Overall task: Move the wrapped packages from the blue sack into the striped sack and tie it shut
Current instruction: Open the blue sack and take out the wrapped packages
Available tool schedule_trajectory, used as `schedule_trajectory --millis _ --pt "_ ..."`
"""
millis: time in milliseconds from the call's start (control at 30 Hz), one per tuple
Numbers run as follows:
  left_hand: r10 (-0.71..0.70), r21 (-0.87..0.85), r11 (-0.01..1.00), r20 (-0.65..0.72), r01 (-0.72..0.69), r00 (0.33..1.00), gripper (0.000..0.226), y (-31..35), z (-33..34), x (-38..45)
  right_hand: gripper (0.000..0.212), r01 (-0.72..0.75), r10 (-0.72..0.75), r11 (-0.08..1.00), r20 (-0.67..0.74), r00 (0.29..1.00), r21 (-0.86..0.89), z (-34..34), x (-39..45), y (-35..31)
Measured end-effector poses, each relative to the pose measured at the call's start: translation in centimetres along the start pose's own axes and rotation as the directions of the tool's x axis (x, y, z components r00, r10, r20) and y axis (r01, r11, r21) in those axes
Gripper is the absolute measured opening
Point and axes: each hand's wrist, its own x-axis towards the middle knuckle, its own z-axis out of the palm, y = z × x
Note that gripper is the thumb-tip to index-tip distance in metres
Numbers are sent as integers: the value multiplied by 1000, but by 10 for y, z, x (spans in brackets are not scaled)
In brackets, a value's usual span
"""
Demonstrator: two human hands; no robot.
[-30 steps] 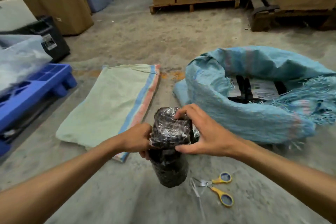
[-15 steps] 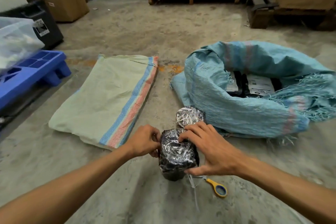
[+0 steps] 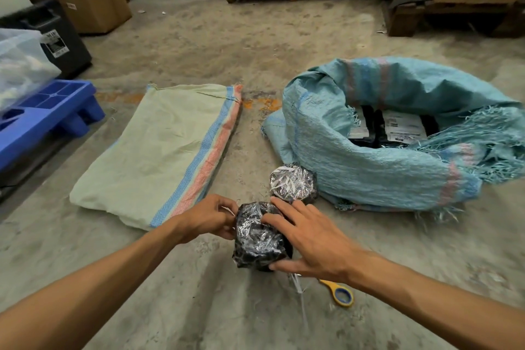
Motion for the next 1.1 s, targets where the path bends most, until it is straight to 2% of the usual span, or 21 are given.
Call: schedule_trajectory --millis 100,200,267,333,400,500,600,700,867,967,1033,1100 --pt "-37 64 997 2 37 999 20 0 -3 2 83 -21 21 1000 20 1000 -15 0 4 -3" --pt "-3 145 989 -75 14 997 18 8 -5 4 92 -19 18 1000 63 998 10 -6 4 -4" --pt "107 253 966 -168 -63 980 19 17 -7 5 98 -17 17 1000 115 993 1 -12 1 -5" --pt "260 413 898 -214 -154 942 20 27 -7 5 101 -1 1 1000 105 995 0 -15 -1 -4" --pt "369 492 841 -220 -224 903 22 37 -6 5 92 21 -21 1000 10 1000 15 -16 -1 1" --pt "492 517 795 -241 -319 836 19 54 -2 9 58 5 23 995 -271 962 103 -21 2 15" --pt "611 556 713 -197 -426 766 12 83 8 16 33 -40 170 970 -545 821 242 -40 6 44" --pt "678 572 641 -110 -512 726 10 117 27 26 23 -89 283 942 -620 732 325 -62 8 83" --pt "777 621 495 -4 -607 630 9 177 57 60 18 -272 439 895 -583 683 355 -92 6 149" --pt "811 631 415 70 -655 581 11 214 81 89 16 -445 561 826 -425 710 347 -102 5 202" --pt "799 643 388 122 -661 588 16 238 99 113 23 -541 594 803 -277 755 248 -103 3 234" --pt "710 690 396 188 -605 679 25 259 117 142 28 -589 600 800 -163 783 115 -99 1 259"
